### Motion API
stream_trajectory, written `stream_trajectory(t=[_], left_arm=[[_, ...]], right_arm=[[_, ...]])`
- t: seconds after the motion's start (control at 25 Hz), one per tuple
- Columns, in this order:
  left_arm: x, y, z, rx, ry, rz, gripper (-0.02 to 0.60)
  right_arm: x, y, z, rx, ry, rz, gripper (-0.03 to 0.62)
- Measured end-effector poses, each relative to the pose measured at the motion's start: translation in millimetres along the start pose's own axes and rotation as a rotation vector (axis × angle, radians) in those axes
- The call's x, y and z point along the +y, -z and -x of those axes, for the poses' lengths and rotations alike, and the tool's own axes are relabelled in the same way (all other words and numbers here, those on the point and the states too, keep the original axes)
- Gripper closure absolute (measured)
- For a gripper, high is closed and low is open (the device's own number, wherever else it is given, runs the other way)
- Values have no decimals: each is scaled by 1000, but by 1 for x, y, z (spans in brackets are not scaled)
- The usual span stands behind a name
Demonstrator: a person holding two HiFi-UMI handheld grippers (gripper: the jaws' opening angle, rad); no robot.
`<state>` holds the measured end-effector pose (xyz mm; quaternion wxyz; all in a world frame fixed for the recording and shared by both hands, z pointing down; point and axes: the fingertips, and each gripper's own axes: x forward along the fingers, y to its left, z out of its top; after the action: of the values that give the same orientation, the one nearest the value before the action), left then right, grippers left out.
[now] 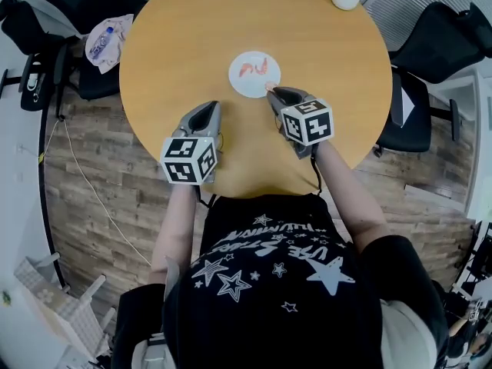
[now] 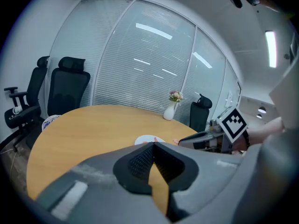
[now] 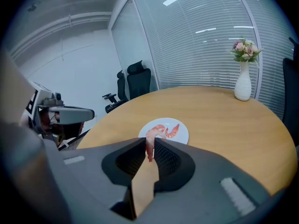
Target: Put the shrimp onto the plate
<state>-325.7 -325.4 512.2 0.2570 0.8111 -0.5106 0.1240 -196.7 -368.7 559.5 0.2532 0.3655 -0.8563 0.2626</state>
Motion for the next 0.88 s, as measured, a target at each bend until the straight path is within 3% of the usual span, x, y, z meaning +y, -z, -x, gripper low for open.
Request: stream_trajectory(t=[0.88], left_arm=[[19,15,-42,67,65,17,580]], right_arm=[[-19,16,-73,178,68,68,536]])
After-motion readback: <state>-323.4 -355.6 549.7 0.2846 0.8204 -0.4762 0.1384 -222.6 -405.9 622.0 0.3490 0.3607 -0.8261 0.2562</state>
